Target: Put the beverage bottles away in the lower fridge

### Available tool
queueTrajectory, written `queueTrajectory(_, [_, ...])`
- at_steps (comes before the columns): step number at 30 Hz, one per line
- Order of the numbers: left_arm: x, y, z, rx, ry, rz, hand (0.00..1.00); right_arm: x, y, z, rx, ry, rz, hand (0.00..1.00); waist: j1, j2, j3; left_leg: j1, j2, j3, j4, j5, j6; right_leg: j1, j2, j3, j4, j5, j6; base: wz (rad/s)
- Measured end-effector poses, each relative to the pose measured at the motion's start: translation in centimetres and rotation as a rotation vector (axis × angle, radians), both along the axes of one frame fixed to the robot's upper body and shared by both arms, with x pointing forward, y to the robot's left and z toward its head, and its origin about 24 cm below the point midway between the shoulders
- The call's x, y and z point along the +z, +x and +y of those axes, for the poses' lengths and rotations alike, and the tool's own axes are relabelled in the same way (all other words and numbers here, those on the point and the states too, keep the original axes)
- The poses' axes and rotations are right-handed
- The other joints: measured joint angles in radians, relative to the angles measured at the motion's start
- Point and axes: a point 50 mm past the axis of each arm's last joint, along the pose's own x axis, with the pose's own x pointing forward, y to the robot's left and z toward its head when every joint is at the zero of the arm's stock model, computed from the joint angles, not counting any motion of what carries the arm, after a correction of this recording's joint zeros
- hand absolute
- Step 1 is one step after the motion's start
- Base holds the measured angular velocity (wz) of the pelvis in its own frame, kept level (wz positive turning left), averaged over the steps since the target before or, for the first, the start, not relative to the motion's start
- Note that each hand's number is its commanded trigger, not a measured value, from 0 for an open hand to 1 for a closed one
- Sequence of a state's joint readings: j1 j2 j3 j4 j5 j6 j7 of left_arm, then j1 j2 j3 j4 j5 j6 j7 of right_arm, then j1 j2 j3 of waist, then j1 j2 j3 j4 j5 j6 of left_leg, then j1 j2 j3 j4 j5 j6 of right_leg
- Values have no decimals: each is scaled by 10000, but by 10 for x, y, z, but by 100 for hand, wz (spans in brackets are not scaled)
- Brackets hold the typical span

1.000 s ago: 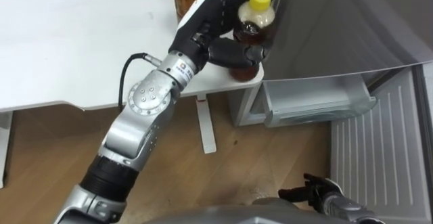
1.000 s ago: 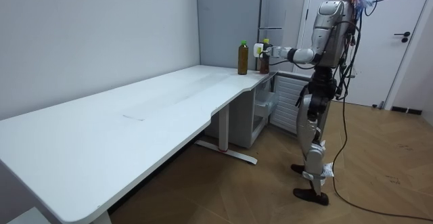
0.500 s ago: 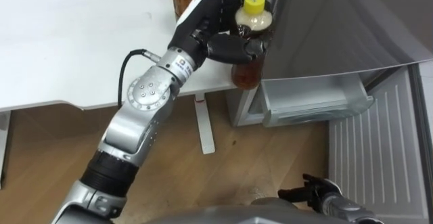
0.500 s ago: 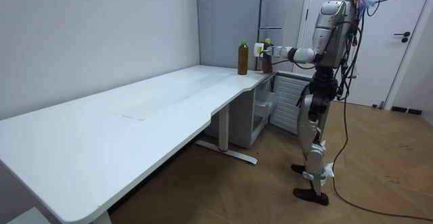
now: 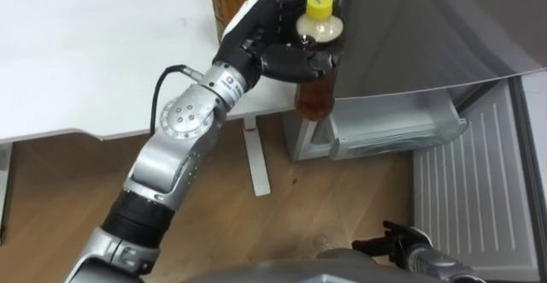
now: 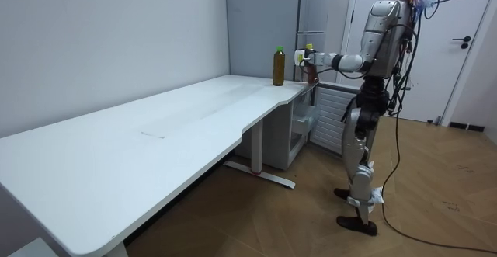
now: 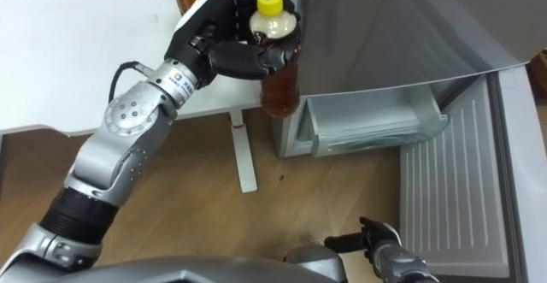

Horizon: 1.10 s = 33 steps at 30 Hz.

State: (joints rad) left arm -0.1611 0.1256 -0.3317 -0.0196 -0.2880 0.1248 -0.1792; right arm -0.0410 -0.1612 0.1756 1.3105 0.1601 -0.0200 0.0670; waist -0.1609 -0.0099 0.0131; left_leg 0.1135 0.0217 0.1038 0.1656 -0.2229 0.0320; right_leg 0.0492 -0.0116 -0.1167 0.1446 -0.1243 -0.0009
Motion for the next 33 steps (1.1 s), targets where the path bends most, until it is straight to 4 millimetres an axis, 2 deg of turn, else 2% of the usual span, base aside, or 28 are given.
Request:
queueTrajectory(5, [0,-5,-11,-834,-919,393,100,1,6,2,188,9,-252,0,-86,30,-15,-44,-9,30,30,0,0,-68,4,5,86,0,0,0])
queueTrajectory(10, [-3,-13,-25,-1709,-955,544,100,3,16,6,633,-20,-477,0,-299,42,-24,-231,-19,58,47,0,0,-339,27,33,239,7,4,-2])
queueTrajectory(14, [-6,-20,-38,-2510,-1055,761,100,5,21,9,997,-56,-756,0,-318,46,-21,-220,-12,211,46,0,1,-423,42,179,279,8,3,-10])
queueTrajectory(17, [-8,-24,-43,-2970,-1087,853,100,7,29,15,1218,141,-1168,0,-335,51,-15,-226,-1,365,44,0,1,-517,83,340,291,15,0,-19])
queueTrajectory(27, [-9,-29,-54,-3842,-959,798,100,16,50,34,1856,753,-2311,0,-645,113,22,-350,24,589,28,0,1,-635,88,358,269,32,-4,-2])
queueTrajectory(33, [-31,-33,-57,-4126,-450,1555,100,29,67,49,2279,1539,-3457,0,-802,233,76,-397,19,596,30,0,1,-692,86,368,261,31,-4,-1])
